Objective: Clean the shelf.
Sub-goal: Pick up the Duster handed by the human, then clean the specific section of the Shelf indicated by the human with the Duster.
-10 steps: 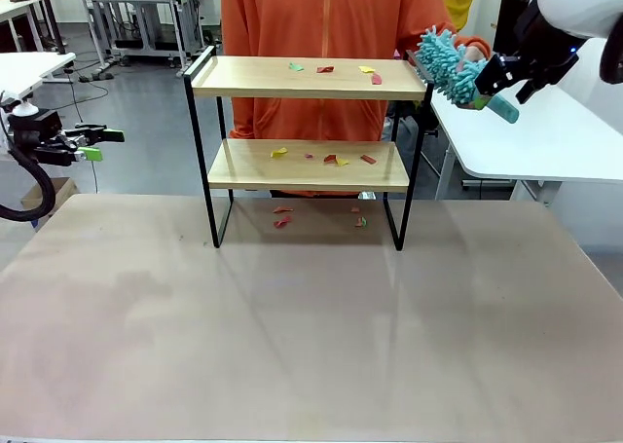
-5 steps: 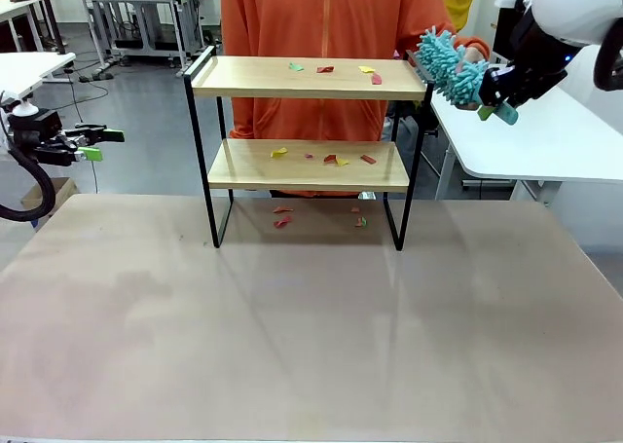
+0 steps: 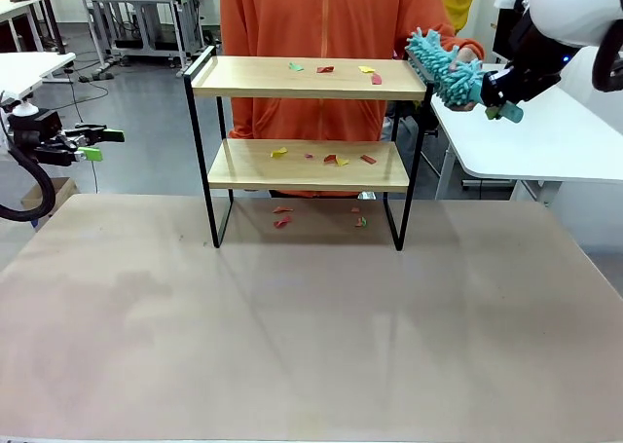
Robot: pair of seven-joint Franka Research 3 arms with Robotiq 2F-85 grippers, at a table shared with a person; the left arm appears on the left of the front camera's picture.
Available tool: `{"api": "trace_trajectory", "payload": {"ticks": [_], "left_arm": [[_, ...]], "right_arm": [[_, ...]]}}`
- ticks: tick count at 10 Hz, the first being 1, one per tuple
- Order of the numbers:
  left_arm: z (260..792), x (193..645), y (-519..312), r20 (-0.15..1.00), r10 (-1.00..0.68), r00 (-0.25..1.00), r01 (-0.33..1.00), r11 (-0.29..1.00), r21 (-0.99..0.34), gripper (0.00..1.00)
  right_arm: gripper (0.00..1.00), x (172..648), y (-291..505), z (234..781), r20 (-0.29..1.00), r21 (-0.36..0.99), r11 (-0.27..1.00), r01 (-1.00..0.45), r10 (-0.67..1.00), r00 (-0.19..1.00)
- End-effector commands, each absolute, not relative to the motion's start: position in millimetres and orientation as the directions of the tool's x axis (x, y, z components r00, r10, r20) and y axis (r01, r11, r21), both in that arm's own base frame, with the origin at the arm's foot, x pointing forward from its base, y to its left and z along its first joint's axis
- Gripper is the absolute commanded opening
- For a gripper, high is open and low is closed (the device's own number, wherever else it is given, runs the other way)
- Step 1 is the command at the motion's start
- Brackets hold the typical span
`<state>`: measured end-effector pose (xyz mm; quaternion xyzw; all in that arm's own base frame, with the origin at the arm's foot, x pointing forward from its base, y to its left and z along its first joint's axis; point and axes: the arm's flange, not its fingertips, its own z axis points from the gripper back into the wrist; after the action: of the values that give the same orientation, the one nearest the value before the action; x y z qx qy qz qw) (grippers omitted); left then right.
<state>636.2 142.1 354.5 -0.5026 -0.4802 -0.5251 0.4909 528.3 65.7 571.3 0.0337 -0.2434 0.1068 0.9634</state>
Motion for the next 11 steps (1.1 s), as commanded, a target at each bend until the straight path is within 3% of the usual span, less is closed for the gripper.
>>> {"api": "trace_trajectory", "payload": {"ticks": [1,11], "left_arm": [[356.5,634.9,141.2,0.999,-0.036,-0.013,0.998,-0.062,0.011,1.0],[356.5,634.9,141.2,0.999,-0.036,-0.013,0.998,-0.062,0.011,1.0]], "right_arm": [[0.0,528.1,69.9,574.6,0.486,-0.018,0.986,-0.164,0.152,0.86],[0.0,528.3,65.4,571.3,0.475,0.008,0.98,-0.2,0.172,0.863]]}}
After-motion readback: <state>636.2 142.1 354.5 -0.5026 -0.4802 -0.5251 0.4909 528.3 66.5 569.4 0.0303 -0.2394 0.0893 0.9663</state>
